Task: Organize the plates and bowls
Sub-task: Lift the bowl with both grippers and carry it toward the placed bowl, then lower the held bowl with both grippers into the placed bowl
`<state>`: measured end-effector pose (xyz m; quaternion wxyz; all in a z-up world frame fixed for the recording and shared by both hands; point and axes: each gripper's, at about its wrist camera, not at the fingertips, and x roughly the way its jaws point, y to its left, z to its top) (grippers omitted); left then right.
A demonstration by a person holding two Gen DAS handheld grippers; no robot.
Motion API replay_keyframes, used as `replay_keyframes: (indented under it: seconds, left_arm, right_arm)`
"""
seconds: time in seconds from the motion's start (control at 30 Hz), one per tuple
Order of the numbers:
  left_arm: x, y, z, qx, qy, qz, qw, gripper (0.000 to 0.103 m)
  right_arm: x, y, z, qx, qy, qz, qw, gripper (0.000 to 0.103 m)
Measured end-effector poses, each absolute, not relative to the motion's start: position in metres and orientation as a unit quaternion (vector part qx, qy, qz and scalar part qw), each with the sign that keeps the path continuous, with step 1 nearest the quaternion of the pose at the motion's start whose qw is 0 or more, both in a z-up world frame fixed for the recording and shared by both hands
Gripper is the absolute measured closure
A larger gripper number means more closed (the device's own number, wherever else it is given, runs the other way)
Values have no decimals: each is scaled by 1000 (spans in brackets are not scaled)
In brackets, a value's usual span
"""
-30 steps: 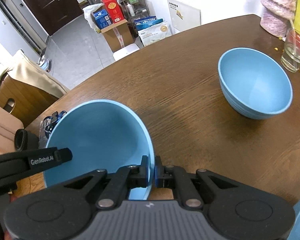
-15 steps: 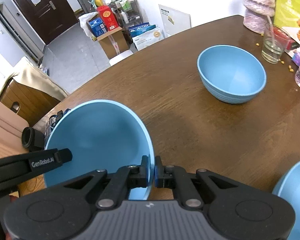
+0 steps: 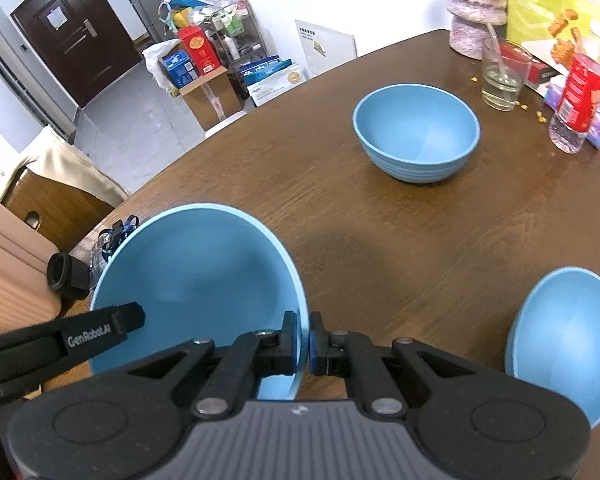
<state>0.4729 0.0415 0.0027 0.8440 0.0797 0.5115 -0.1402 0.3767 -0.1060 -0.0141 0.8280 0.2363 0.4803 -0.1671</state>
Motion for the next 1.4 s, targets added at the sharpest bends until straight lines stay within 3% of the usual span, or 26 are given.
replay_keyframes:
  seconds: [1.4]
  left_arm:
    - [375,-47,1,120,506,-212,827,87]
  right_arm:
    - [266,-174,-6,248,466,-224,819,97]
